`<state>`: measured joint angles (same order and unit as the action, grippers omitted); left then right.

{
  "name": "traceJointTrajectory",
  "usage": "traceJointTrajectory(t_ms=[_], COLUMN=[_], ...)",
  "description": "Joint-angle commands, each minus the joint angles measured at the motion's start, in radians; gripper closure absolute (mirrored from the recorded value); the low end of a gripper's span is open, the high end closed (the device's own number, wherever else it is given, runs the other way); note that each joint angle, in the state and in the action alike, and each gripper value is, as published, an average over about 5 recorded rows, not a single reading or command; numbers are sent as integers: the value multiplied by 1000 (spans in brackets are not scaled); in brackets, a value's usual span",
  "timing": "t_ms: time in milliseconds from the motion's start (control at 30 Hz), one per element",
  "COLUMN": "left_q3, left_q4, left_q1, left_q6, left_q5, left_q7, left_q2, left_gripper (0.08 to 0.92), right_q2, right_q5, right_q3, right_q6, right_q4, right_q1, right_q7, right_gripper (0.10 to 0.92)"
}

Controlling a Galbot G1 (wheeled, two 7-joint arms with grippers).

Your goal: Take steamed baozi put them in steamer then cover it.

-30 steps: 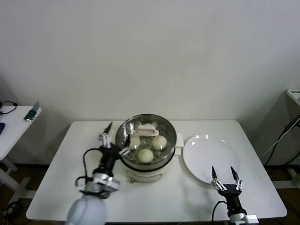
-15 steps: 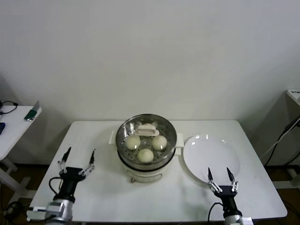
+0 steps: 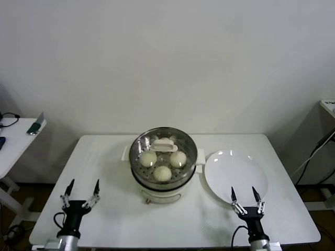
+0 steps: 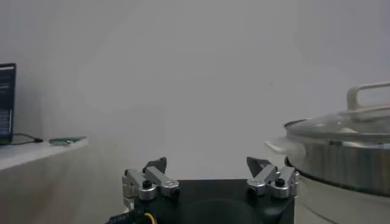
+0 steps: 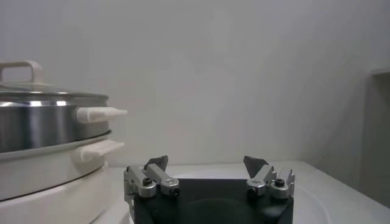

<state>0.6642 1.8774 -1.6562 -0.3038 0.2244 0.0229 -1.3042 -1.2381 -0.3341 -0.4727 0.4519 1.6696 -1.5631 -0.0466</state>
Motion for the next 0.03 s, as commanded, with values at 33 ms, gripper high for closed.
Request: traceJointTrajectory(t_ms=[33], left_q3=[10], left_q4=[-50], left_q1=[-15], left_q6=[-56], left_q5=[57], left_q7=[-3], left_q2=[2], left_gripper=[177], right_q2=[1], right_q5=[2], right_q3=[0], right_q6=[4], right_q4=[-2], right_q1=[1], right_q7=[-2], right_gripper=[203])
